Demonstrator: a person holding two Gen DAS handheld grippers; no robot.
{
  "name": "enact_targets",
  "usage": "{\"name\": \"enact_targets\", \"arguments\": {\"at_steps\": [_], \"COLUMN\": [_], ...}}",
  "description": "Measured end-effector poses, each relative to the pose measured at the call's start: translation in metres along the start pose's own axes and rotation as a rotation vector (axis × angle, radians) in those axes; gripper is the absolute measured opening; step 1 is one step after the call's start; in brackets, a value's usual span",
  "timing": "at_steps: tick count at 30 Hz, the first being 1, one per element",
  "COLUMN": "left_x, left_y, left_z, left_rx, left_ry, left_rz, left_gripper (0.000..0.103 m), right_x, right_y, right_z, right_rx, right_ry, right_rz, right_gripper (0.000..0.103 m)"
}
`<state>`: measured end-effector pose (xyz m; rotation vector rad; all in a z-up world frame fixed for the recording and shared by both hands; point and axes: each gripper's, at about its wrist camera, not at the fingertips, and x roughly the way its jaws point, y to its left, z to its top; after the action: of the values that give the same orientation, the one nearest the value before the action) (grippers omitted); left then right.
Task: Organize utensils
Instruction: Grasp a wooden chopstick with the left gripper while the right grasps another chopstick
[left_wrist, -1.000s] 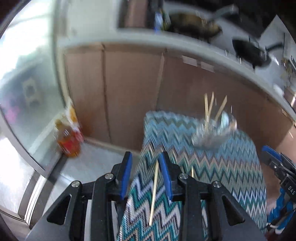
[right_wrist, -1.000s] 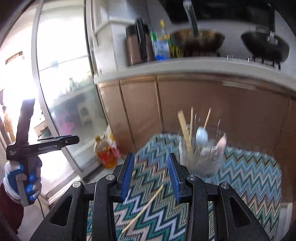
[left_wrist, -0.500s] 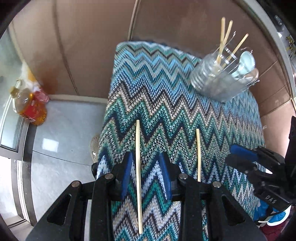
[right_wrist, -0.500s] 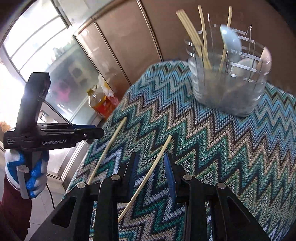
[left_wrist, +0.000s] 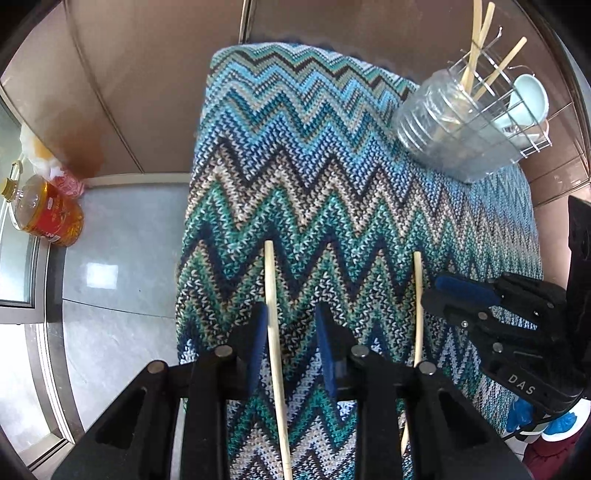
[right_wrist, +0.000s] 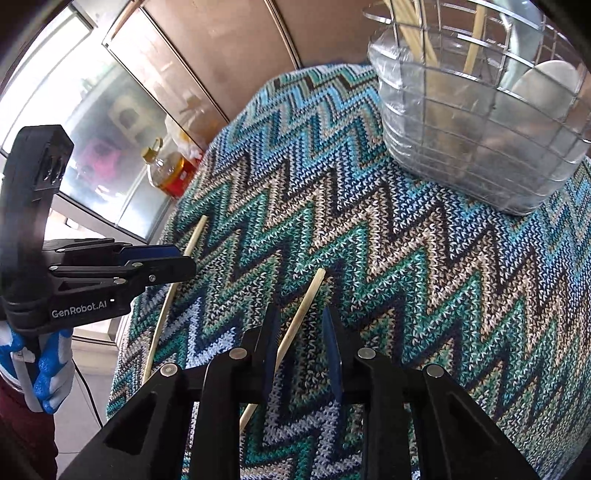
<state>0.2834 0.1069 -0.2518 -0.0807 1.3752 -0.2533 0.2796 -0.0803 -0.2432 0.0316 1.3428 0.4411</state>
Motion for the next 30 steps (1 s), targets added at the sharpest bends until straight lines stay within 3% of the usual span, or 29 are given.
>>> {"name": "enact_targets", "arguments": {"at_steps": [19, 30], "left_x": [0.012, 0.015], "left_y": [0.017, 0.019], "left_z": [0.004, 0.009], "left_rx": [0.045, 0.027], "left_ry": [0.057, 0.077], "left_rz": [-0.001, -0.005], "left_gripper": [0.021, 0.021], "right_x": [0.036, 0.032], "right_y": [0.034, 0.024], "right_z": [0.037, 0.026], "right_rx": [-0.001, 0.017], "right_ry": [0.113, 0.131], "right_rz": [-0.081, -0.101], "right_gripper": [0.022, 0.022]}}
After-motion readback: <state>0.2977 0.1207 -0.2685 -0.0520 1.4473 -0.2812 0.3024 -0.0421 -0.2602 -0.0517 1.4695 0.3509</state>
